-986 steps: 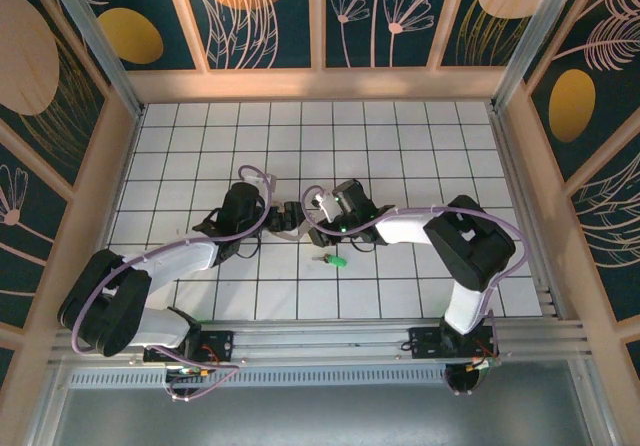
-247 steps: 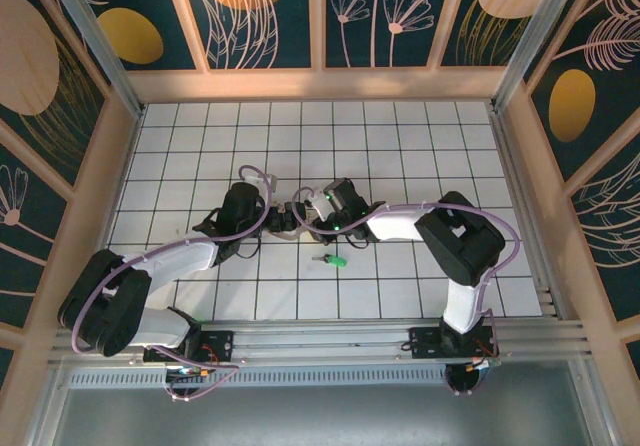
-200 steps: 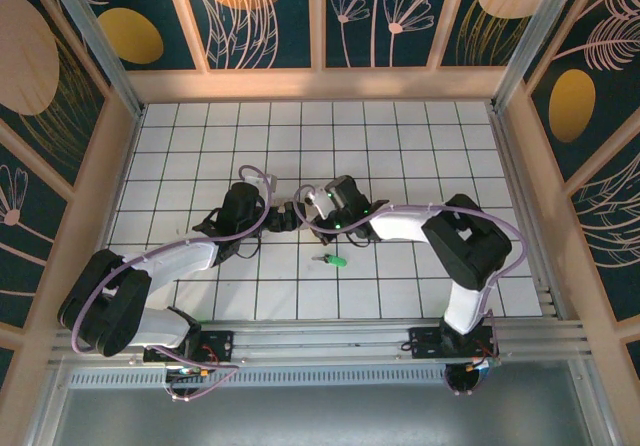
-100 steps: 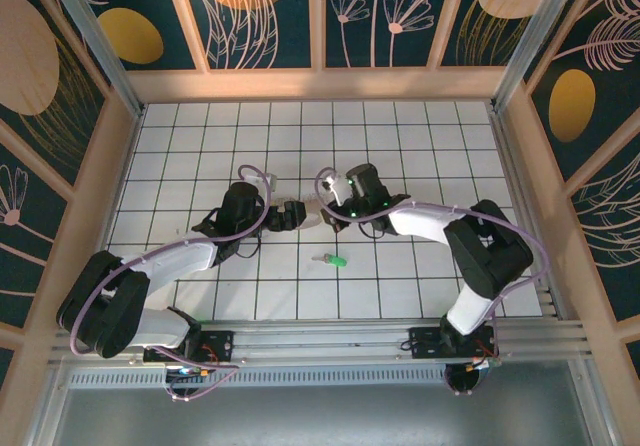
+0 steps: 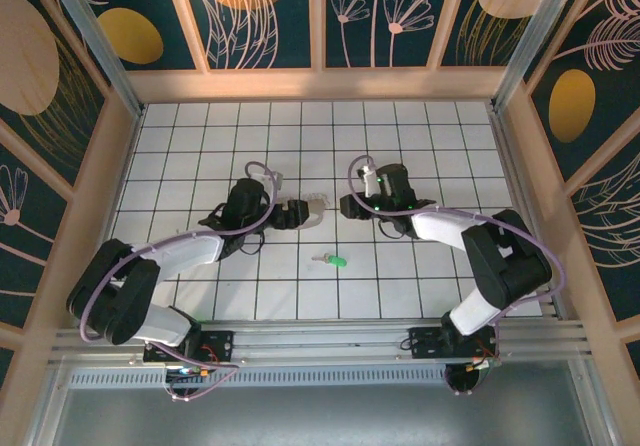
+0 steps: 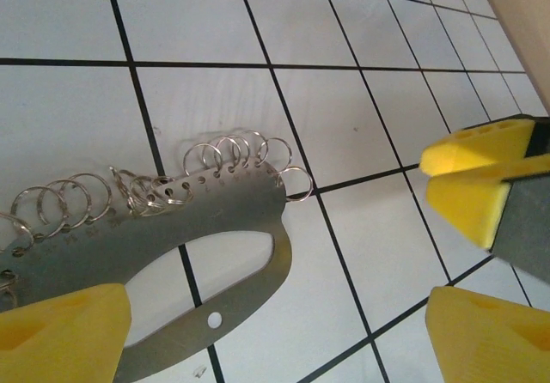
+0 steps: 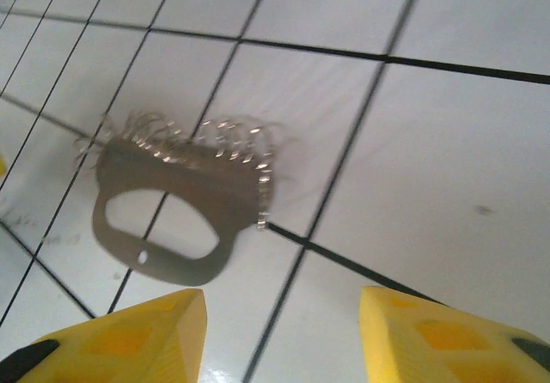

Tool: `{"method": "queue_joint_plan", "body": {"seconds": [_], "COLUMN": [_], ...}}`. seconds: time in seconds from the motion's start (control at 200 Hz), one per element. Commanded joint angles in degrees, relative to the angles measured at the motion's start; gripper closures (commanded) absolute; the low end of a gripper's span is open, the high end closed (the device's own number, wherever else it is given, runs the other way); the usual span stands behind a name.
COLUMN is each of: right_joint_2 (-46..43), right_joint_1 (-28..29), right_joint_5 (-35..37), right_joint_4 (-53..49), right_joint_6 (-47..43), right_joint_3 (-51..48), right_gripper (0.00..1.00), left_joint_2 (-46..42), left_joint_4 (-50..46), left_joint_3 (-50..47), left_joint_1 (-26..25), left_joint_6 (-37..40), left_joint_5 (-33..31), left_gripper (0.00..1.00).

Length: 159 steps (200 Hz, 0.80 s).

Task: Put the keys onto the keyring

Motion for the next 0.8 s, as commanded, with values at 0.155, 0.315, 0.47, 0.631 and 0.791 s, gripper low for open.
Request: {"method": "queue_joint_plan", "body": {"seconds": [0.155, 0.315, 0.47, 0.631, 0.791], "right_joint_2": [2.5, 7.0, 11.0, 14.5, 16.9], "right_joint_1": [-0.1, 0.5, 1.9, 2.5, 2.8], "right_joint_5": [-2.7, -4.6, -5.0, -5.3, -5.7], "right_joint_4": [3.2, 4.0, 4.3, 4.5, 4.8], "right_joint_6": [3.9, 4.0, 3.5, 3.6, 3.8], "right_joint_3": [1.3, 3.4, 6.1, 8.4, 9.9], "right_gripper": [0.52, 0.55, 0.57, 0.57, 0.59], "left_joint_2": [4.0, 4.0, 3.5, 3.6, 3.7], "left_joint_4": [1.8, 1.8, 1.7, 1.6, 1.7], "left_joint_3": [4.2, 4.0, 3.8, 3.9, 3.7], "left_joint_1": [-0.8, -0.8, -0.8, -0.8, -0.8], "left_joint_6": [-2.1, -2.7, -2.7, -2.6, -2.5], "left_joint_5": [-0.4, -1.2, -1.7, -1.7, -1.6], "left_gripper": [0.08, 0.07, 0.06, 0.05, 0.05]}}
